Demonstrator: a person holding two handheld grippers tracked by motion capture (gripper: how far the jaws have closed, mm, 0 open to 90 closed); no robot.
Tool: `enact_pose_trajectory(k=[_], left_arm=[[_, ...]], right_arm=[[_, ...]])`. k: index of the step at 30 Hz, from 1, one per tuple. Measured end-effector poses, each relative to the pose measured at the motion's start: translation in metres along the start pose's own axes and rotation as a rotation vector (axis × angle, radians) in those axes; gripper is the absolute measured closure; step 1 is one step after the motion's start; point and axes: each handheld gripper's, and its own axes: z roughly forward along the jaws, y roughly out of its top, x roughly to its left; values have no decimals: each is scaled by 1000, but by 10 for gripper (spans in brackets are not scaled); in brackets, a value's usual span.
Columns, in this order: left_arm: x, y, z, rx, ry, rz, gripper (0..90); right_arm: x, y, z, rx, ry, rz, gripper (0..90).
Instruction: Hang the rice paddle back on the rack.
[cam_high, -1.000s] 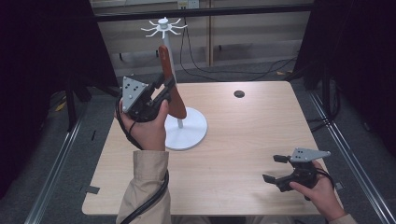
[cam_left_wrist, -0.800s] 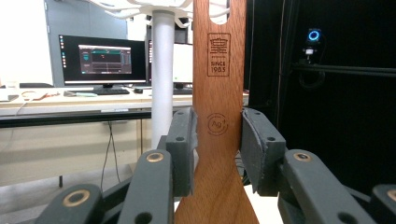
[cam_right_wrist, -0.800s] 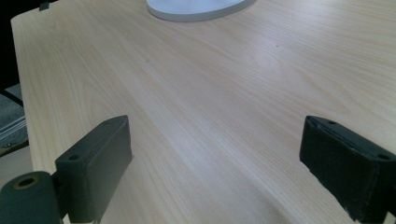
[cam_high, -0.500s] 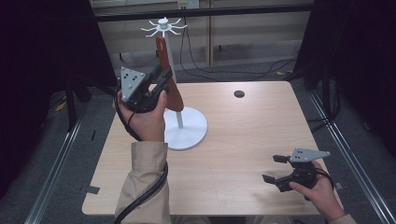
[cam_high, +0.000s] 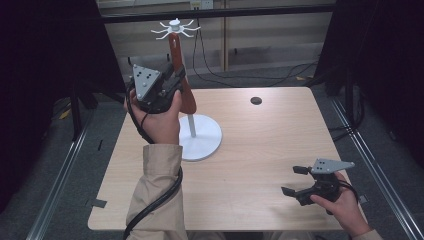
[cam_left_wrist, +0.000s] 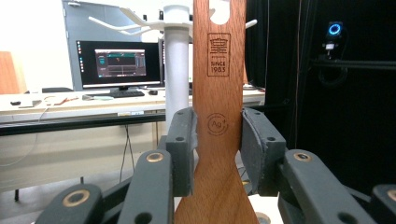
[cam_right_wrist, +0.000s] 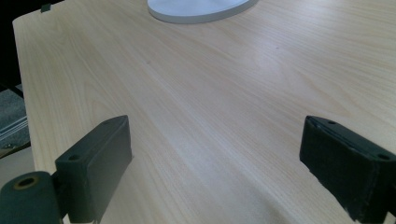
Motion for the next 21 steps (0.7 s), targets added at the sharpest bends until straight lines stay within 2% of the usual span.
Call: enact_pose_trajectory(k=[3, 10, 21], left_arm=[[0, -2, 3, -3, 10, -13, 666], [1, -2, 6, 4, 22, 0, 666], [1, -9, 10, -6, 40, -14, 665]], right_arm=[[0, 0, 0, 2, -1, 1, 85], [0, 0, 0, 2, 1, 3, 85], [0, -1, 0, 4, 2, 2, 85]])
